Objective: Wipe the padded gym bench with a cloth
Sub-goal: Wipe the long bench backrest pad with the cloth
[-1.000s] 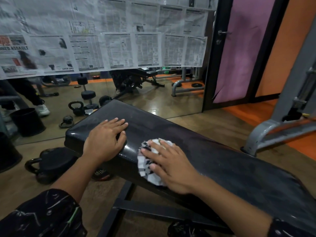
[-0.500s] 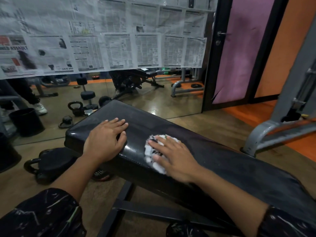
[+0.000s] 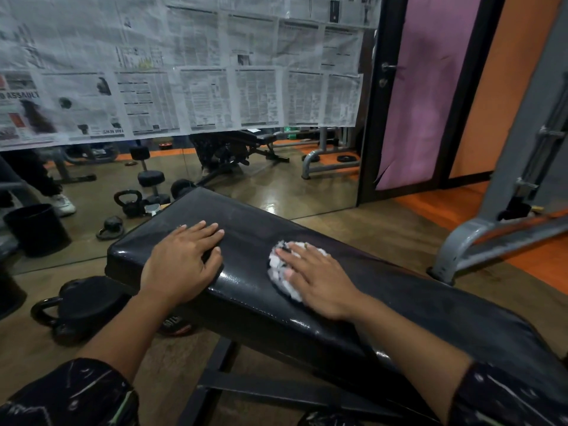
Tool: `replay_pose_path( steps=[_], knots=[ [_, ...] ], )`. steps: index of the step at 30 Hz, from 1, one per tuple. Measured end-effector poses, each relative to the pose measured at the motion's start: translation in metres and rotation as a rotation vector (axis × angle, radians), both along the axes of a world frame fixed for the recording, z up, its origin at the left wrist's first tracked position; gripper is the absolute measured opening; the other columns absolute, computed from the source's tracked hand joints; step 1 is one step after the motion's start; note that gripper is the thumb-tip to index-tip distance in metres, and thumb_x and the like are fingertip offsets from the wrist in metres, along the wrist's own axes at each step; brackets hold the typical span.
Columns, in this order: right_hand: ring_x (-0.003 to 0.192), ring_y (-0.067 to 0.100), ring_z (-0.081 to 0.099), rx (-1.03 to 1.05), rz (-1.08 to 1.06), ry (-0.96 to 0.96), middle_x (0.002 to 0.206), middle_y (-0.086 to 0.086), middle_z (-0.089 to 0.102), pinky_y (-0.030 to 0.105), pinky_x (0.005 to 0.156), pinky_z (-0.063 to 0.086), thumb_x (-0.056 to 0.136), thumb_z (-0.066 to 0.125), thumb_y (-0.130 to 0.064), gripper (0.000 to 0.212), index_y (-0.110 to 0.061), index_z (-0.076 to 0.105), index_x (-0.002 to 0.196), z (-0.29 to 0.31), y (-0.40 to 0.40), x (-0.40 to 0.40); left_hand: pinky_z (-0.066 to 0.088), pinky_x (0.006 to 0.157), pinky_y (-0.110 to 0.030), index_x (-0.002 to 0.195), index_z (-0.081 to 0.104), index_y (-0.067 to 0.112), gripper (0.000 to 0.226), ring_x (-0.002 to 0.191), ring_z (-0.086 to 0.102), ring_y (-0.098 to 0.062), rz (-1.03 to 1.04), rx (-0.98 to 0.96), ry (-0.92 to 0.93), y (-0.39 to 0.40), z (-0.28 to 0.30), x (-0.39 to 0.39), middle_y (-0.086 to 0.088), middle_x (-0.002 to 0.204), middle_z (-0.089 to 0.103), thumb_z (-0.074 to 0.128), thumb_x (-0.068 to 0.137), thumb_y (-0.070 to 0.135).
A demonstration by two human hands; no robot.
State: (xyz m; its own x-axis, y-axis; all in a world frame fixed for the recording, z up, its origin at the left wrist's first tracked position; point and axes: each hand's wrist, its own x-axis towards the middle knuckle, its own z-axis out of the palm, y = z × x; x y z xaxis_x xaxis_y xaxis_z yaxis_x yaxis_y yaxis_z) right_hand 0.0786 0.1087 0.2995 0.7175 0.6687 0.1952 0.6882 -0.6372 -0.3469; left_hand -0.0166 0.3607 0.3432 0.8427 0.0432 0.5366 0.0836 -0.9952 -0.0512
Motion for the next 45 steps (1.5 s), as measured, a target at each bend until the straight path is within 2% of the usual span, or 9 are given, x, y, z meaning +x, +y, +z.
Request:
replay_pose_path(
  steps=[4, 9, 12, 19, 26, 32, 36, 41, 45],
  knots=[
    [0.149, 0.025, 0.001, -0.065, -0.179, 0.121, 0.162, -0.010, 0.004, 0.052, 0.118, 0.003, 0.098, 0.016, -0.054, 0.051, -0.048, 0.010, 0.149, 0.014, 0.036, 0.021, 0.031, 0.111, -0.033, 0.129, 0.058, 0.020, 0.057, 0.133, 0.044, -0.013, 0.008, -0.005, -0.003, -0.001, 0.000, -0.001, 0.003, 0.136, 0.055, 0.027, 0.088, 0.046],
    [0.149, 0.017, -0.005, -0.009, 0.099, -0.061, 0.162, -0.013, 0.004, 0.048, 0.118, -0.003, 0.099, 0.020, -0.053, 0.048, -0.053, 0.007, 0.146, 0.008, 0.023, -0.038, 0.027, 0.112, -0.030, 0.131, 0.056, 0.021, 0.061, 0.135, 0.041, -0.011, 0.003, -0.005, 0.006, 0.002, 0.000, 0.001, 0.004, 0.140, 0.052, 0.022, 0.088, 0.049],
    [0.148, 0.010, -0.004, -0.004, 0.177, -0.050, 0.161, -0.019, 0.005, 0.041, 0.119, -0.001, 0.100, 0.022, -0.053, 0.047, -0.055, 0.009, 0.145, 0.003, -0.007, -0.029, 0.027, 0.111, -0.030, 0.131, 0.057, 0.019, 0.062, 0.134, 0.042, -0.014, -0.023, 0.009, 0.030, 0.002, 0.003, 0.001, 0.002, 0.139, 0.053, 0.022, 0.088, 0.048],
    [0.149, 0.026, -0.002, -0.073, -0.158, 0.124, 0.163, -0.008, 0.003, 0.054, 0.117, 0.001, 0.100, 0.017, -0.051, 0.050, -0.047, 0.010, 0.149, 0.016, 0.033, 0.016, 0.043, 0.100, -0.035, 0.118, 0.067, 0.012, 0.035, 0.122, 0.056, -0.020, -0.116, 0.013, -0.042, -0.050, 0.012, 0.009, -0.004, 0.125, 0.065, 0.062, 0.085, 0.023],
    [0.149, 0.013, -0.002, 0.017, 0.129, -0.073, 0.161, -0.018, 0.006, 0.044, 0.118, 0.002, 0.098, 0.017, -0.055, 0.048, -0.056, 0.006, 0.145, -0.002, -0.008, -0.034, 0.040, 0.098, -0.025, 0.113, 0.068, 0.012, 0.046, 0.119, 0.056, -0.014, -0.176, -0.179, -0.105, -0.053, -0.005, 0.011, -0.002, 0.121, 0.066, 0.038, 0.088, 0.036],
    [0.149, 0.023, 0.007, -0.061, -0.235, 0.085, 0.162, -0.010, 0.010, 0.051, 0.118, 0.009, 0.098, 0.016, -0.055, 0.050, -0.049, 0.013, 0.148, 0.000, 0.005, 0.041, 0.041, 0.094, -0.021, 0.111, 0.070, 0.014, 0.043, 0.109, 0.061, -0.010, -0.159, -0.256, -0.120, -0.057, -0.010, 0.013, 0.002, 0.117, 0.068, 0.041, 0.087, 0.035],
    [0.149, 0.025, 0.000, -0.037, -0.107, 0.043, 0.162, -0.010, 0.006, 0.054, 0.117, 0.000, 0.098, 0.019, -0.054, 0.050, -0.052, 0.010, 0.146, 0.007, 0.040, 0.009, 0.041, 0.090, -0.021, 0.107, 0.071, 0.013, 0.036, 0.102, 0.065, -0.013, -0.144, -0.258, -0.117, -0.057, -0.011, 0.011, 0.000, 0.111, 0.071, 0.047, 0.086, 0.029],
    [0.148, 0.010, -0.005, 0.006, 0.170, -0.059, 0.161, -0.018, 0.004, 0.041, 0.117, -0.001, 0.096, 0.019, -0.060, 0.050, -0.056, 0.007, 0.145, -0.001, -0.009, -0.030, 0.049, 0.089, -0.027, 0.106, 0.073, 0.015, 0.041, 0.104, 0.065, -0.014, -0.151, -0.195, -0.074, -0.057, -0.011, 0.010, -0.001, 0.109, 0.071, 0.043, 0.086, 0.033],
    [0.149, 0.014, 0.003, -0.044, -0.006, 0.016, 0.161, -0.016, 0.009, 0.045, 0.119, 0.007, 0.093, 0.013, -0.065, 0.054, -0.053, 0.012, 0.146, -0.001, -0.016, 0.018, 0.050, 0.092, -0.028, 0.103, 0.075, 0.020, 0.043, 0.108, 0.064, -0.009, -0.161, -0.129, -0.050, -0.056, -0.011, 0.007, 0.005, 0.111, 0.071, 0.041, 0.083, 0.038]
  ],
)
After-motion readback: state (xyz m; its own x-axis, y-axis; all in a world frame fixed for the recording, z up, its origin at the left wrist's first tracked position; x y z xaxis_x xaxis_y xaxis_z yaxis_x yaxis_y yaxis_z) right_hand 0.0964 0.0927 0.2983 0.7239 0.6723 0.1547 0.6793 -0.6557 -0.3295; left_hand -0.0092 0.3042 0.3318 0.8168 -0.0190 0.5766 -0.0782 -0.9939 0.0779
